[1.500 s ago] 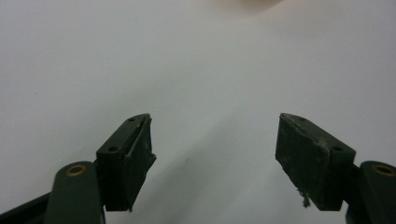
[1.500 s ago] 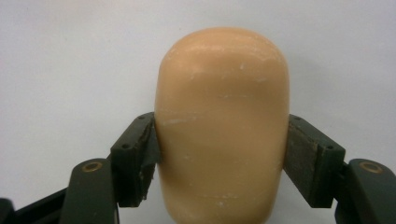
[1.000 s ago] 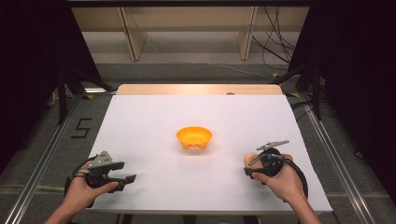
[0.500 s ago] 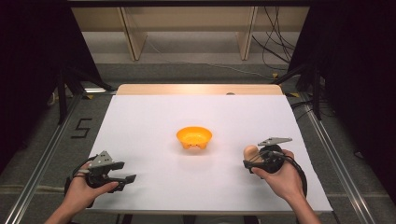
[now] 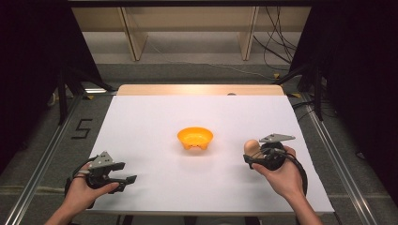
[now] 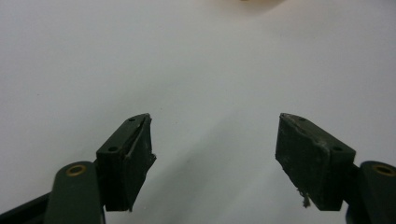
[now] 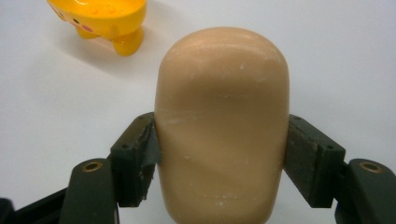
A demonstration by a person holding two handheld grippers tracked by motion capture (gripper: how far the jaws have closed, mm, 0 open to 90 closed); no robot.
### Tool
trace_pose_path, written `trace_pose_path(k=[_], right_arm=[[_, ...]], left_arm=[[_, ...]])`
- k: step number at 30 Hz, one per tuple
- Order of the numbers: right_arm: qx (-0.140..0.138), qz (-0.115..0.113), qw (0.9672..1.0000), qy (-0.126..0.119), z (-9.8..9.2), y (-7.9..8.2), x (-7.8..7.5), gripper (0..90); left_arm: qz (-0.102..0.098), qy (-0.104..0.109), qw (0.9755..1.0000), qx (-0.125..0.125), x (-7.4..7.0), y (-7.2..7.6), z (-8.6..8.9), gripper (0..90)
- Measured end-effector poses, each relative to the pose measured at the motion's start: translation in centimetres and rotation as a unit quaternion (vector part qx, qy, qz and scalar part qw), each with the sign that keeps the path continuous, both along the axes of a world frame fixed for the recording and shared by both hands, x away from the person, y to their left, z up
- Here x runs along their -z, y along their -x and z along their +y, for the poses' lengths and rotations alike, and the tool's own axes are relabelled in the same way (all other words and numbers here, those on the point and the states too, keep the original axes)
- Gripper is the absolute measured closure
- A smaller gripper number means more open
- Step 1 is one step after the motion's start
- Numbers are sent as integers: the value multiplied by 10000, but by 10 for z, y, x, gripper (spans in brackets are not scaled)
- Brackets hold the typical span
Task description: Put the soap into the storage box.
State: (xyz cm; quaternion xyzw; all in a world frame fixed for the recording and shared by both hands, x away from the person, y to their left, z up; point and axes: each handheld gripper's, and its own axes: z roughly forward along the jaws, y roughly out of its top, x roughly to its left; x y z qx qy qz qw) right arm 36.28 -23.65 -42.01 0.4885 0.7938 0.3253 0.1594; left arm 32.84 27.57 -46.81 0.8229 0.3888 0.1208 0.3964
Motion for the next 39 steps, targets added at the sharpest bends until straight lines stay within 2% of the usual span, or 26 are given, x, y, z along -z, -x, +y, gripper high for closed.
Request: trace_pose_path(k=[3, 4, 5, 6, 8, 11, 12, 14, 17, 18, 19, 20, 22, 24, 26, 28, 33, 34, 37, 38, 39], right_arm=[[-14, -45, 10000, -46, 0, -1, -1, 336], [-39, -177, 9998, -3, 0, -3, -2, 336], [-39, -177, 9998, -3, 0, -3, -2, 336], [43, -130, 9998, -128, 2, -2, -3, 336], [-74, -286, 9996, 24, 1, -4, -5, 336], [-35, -372, 9993, -22, 3, -5, -7, 336], [-6, -304, 9995, -65, 3, -5, -8, 336], [3, -363, 9993, -76, 4, -6, -9, 336], [118, -312, 9993, -158, 7, -6, -11, 336], [15, -446, 9989, -145, 7, -9, -11, 336], [15, -446, 9989, -145, 7, -9, -11, 336], [5, -622, 9980, -110, 7, -10, -12, 336], [-2, -588, 9982, -81, 7, -11, -14, 336], [37, -613, 9979, -208, 10, -11, -16, 336], [79, -624, 9978, -206, 11, -11, -18, 336], [14, -767, 9969, -151, 11, -14, -20, 336], [23, -711, 9973, -187, 14, -15, -21, 336], [-51, -813, 9966, -137, 13, -18, -20, 336], [-4, -823, 9964, -188, 14, -18, -21, 336], [-70, -924, 9957, -88, 13, -20, -22, 336], [-70, -924, 9957, -88, 13, -20, -22, 336]], left_arm=[[1, 6, 10000, -4, 0, 0, 0, 270], [-4, 6, 10000, -3, 0, 0, 0, 270], [-4, 6, 10000, -3, 0, 0, 0, 270], [-3, 9, 10000, -3, 0, 0, 0, 270], [-6, 6, 10000, -2, 0, 0, 0, 270], [-6, 14, 10000, -6, 0, 0, 0, 271], [-11, 77, 10000, -44, 0, 0, -1, 270], [-10, 93, 9999, -52, 1, 0, -1, 270], [0, 6, 10000, 4, 0, 0, 0, 271], [-6, -2, 10000, 7, 0, 0, 0, 271], [-72, 35, 10000, 6, 0, 0, 0, 271], [-74, 39, 10000, 5, 0, 0, 0, 271], [-69, 37, 10000, 4, 0, 0, 0, 271], [-78, 42, 10000, -1, 0, 0, -1, 271], [-75, 40, 10000, 5, 0, 0, 0, 271], [-78, 44, 10000, 4, 0, 0, 0, 271], [-83, 45, 10000, 2, -1, 0, 0, 271], [-86, 46, 10000, 3, -1, -1, 0, 271], [-103, 79, 9999, -11, 0, 0, -1, 271], [-105, 96, 9999, -21, 0, 0, -1, 272], [-105, 96, 9999, -21, 0, 0, -1, 272]])
